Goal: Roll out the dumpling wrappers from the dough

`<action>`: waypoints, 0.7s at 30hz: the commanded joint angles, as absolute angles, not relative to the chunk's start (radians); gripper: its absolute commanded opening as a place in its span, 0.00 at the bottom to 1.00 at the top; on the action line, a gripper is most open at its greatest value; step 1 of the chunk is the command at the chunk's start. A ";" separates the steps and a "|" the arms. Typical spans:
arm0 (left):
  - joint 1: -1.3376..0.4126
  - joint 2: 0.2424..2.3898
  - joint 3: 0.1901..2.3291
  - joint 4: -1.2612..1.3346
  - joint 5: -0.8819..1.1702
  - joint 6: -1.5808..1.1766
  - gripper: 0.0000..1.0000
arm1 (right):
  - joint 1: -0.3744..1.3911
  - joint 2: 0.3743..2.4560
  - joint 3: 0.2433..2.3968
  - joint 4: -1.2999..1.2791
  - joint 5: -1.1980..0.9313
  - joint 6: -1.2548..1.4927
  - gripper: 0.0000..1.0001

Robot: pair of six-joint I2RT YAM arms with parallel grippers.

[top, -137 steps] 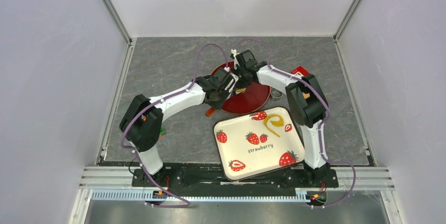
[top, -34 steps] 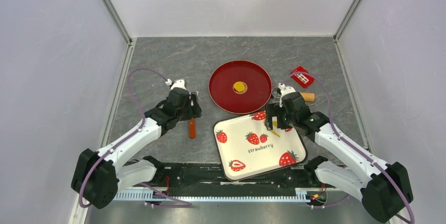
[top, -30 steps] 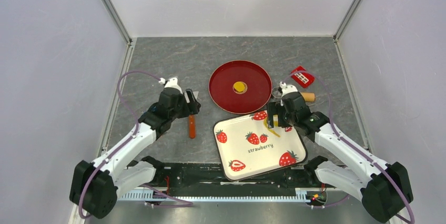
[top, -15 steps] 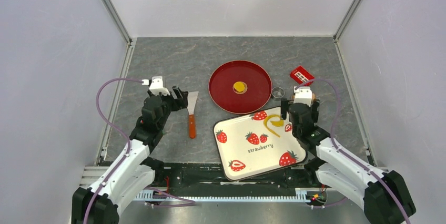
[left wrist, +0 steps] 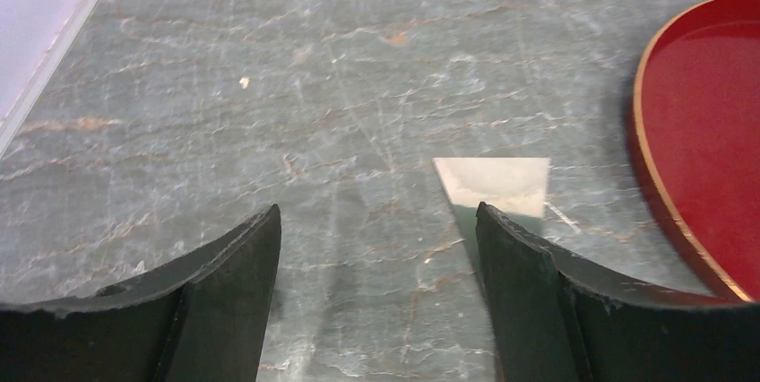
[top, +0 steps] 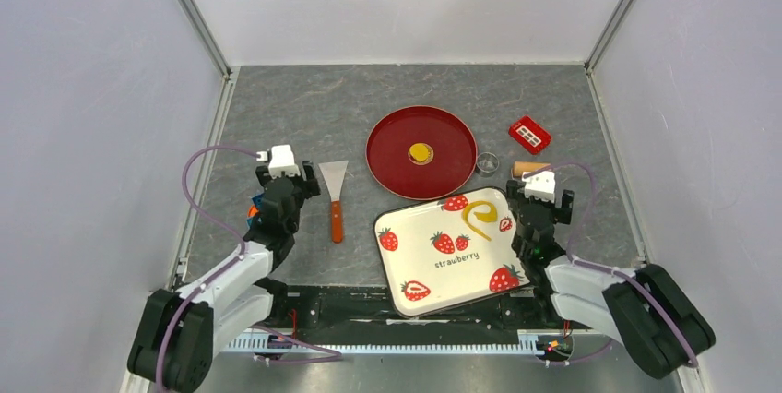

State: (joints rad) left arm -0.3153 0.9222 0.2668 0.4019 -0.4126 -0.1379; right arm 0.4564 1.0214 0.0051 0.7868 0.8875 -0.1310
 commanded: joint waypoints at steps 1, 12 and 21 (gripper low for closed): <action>-0.311 0.972 0.175 0.682 -0.522 -0.060 0.83 | 0.430 1.105 -0.125 1.154 0.895 -0.234 0.98; -0.313 1.262 0.207 0.972 -0.521 0.069 0.83 | 0.230 1.165 -0.086 1.187 0.577 -0.114 0.98; -0.310 1.448 0.132 1.334 -0.544 0.137 0.83 | 0.170 1.386 -0.099 1.461 0.523 -0.170 0.98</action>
State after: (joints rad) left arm -0.3153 1.4765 0.1524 1.1664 -0.5163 0.0826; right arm 0.2043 1.2881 0.0048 1.2049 0.5819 -0.1585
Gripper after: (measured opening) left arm 0.831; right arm 0.979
